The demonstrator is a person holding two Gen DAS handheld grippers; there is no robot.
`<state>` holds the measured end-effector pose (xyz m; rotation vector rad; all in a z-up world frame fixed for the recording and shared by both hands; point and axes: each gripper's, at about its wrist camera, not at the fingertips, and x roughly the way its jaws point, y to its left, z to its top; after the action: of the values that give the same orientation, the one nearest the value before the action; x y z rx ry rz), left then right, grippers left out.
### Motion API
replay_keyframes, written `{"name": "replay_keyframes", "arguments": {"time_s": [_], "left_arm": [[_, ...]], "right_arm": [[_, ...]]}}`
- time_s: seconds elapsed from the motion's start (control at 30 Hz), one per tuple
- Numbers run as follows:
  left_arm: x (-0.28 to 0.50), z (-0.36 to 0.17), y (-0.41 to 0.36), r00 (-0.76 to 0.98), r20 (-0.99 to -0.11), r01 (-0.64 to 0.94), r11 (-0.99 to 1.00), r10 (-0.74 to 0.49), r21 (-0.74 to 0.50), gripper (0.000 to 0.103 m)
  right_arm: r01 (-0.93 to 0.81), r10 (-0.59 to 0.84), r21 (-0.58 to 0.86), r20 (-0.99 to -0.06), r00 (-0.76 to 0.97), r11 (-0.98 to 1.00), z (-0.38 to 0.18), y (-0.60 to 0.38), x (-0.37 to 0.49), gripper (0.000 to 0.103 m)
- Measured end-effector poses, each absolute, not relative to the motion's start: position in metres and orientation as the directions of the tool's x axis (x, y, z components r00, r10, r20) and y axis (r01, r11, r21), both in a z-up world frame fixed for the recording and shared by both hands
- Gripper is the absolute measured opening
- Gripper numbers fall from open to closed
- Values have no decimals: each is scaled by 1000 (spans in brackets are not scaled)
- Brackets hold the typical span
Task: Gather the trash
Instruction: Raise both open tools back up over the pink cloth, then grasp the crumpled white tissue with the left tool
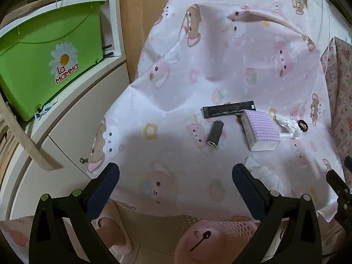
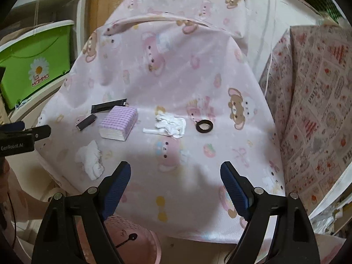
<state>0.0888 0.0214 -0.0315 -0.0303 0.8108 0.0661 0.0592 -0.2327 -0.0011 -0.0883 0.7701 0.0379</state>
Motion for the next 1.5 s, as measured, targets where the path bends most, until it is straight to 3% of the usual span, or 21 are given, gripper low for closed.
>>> {"name": "replay_keyframes", "arguments": {"time_s": [0.37,0.53,0.9,1.5], "left_arm": [[83,-39,0,692,-721,61,998,-25,24,93],[83,-44,-13,665,-740,143,990,-105,-12,81],[88,-46,-44,636,-748,206,976,-192,-75,82],[100,-70,-68,594,-787,219,975,-164,-38,82]], "right_arm": [[-35,-34,-85,-695,719,996,-4,-237,62,85],[-32,-37,-85,-704,709,996,-7,-238,64,85],[-27,-53,-102,-705,707,994,-9,-239,68,85],[3,-59,-81,-703,709,997,-5,-250,69,85]]}}
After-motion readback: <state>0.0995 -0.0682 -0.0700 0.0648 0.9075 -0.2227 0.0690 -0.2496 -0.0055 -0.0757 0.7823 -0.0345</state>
